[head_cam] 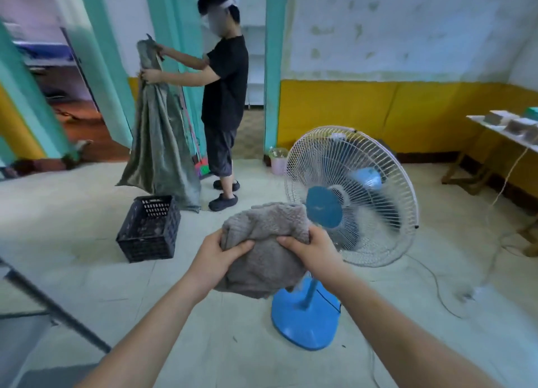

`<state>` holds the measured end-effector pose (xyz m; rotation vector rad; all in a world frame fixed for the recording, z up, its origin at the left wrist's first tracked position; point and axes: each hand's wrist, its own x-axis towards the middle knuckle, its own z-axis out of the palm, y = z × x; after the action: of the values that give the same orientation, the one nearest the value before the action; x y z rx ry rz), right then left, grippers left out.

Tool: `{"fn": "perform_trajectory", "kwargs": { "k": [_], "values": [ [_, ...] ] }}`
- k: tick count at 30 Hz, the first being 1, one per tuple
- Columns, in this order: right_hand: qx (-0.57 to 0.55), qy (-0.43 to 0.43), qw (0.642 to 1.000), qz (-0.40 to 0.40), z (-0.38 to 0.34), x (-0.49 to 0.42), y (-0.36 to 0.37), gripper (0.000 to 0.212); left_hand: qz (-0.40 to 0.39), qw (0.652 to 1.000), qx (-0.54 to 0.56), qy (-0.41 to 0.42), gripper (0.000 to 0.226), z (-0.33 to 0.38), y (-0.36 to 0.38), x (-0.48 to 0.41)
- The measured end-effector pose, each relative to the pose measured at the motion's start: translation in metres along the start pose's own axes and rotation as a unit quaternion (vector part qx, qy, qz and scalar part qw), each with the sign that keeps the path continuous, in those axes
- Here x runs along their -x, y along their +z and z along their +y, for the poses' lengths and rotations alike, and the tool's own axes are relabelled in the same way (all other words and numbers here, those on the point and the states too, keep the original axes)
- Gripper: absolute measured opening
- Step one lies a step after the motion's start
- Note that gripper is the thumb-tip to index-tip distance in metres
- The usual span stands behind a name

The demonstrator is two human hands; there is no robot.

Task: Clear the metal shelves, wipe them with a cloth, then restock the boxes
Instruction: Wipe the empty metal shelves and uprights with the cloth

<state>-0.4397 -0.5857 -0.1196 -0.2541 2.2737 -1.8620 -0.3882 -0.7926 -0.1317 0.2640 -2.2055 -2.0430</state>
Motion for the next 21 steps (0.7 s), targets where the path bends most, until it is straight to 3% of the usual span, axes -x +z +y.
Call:
{"fn": "perform_trajectory", "kwargs": {
  "k": [11, 13, 15, 21],
  "values": [
    [0.013, -0.047, 0.975, -0.217, -0.009, -0.222, 0.126, 0.01, 0.179, 0.982, 0.041, -0.036, 0.022, -0.041, -0.119, -0.133],
    [-0.001, -0.05, 0.955, -0.292, -0.017, -0.278, 0.171, 0.012, 0.25, 0.966, 0.038, -0.043, 0.024, -0.04, -0.153, -0.162],
    [-0.011, -0.04, 0.953, -0.299, -0.016, -0.287, 0.183, 0.016, 0.246, 0.966, 0.04, -0.062, 0.024, -0.037, -0.159, -0.166],
    [-0.014, -0.059, 0.894, -0.444, -0.053, -0.392, 0.326, 0.02, 0.398, 0.915, 0.052, -0.044, 0.02, -0.019, -0.256, -0.21]
  ]
}}
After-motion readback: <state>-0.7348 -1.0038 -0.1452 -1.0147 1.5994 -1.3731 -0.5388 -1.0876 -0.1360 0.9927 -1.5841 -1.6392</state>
